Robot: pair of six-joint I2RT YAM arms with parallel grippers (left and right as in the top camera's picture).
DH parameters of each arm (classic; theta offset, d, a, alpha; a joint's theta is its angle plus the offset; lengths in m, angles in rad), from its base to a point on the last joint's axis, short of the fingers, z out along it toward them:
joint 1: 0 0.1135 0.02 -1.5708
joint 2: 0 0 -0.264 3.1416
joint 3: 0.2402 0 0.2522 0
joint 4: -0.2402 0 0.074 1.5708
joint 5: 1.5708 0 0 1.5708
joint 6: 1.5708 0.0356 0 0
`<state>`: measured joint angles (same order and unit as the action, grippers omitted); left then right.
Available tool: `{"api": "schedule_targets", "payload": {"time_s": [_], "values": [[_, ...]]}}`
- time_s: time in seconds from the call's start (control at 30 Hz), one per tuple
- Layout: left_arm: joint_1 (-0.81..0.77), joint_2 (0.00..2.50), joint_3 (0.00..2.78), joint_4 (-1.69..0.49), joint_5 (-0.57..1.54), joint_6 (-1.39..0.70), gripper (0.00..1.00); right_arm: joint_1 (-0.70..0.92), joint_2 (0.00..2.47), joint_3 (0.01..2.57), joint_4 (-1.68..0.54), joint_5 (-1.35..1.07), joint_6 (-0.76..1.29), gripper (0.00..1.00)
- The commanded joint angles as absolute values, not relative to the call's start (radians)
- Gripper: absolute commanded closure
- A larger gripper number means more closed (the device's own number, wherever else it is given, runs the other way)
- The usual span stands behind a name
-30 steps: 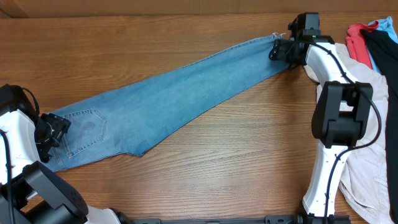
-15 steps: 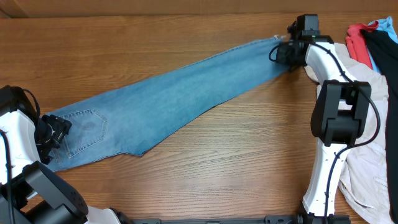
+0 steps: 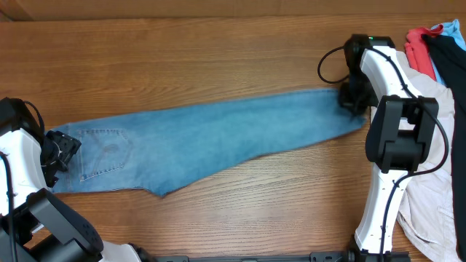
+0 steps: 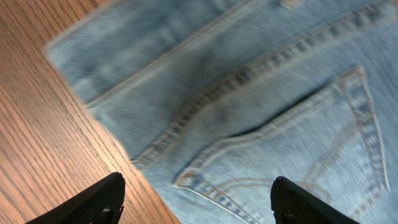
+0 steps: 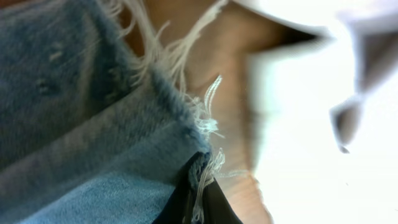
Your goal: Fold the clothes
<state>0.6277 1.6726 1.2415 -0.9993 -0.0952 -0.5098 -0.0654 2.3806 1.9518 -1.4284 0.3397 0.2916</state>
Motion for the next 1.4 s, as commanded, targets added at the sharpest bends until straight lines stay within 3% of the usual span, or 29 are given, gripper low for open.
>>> {"api": "schedule_targets", "payload": {"time_s": [0.0, 0.2, 0.27, 0.37, 0.47, 0.57, 0.97, 1.37], "values": [[0.621, 1.68, 1.229, -1.014, -0.098, -0.471, 0.23, -0.116, 2.354, 1.946, -1.474, 0.497, 0.406, 0.96], [0.621, 1.68, 1.189, -1.037, -0.083, -0.472, 0.28, -0.163, 2.354, 1.946, -1.507, 0.489, 0.42, 0.96], [0.621, 1.68, 1.15, -1.001, -0.05, -0.471, 0.45, -0.165, 2.354, 1.946, -1.506, 0.477, 0.42, 0.96], [0.618, 1.68, 1.075, -0.918, 0.028, -0.469, 0.54, -0.165, 2.354, 1.946, -1.505, 0.463, 0.42, 0.96], [0.606, 1.68, 1.015, -0.83, 0.035, -0.447, 0.7, -0.157, 2.354, 1.946, -1.501, 0.445, 0.419, 0.96], [0.602, 1.68, 0.983, -0.746, -0.01, -0.442, 0.96, -0.144, 2.354, 1.946, -1.494, 0.424, 0.416, 0.96], [0.602, 1.747, 0.995, -0.459, -0.073, -0.44, 0.96, -0.123, 2.354, 1.946, -1.505, 0.315, 0.411, 0.96], [0.602, 1.795, 1.265, -0.799, -0.024, -0.411, 0.96, -0.122, 2.341, 1.95, -1.433, 0.139, 0.23, 0.96]]}}
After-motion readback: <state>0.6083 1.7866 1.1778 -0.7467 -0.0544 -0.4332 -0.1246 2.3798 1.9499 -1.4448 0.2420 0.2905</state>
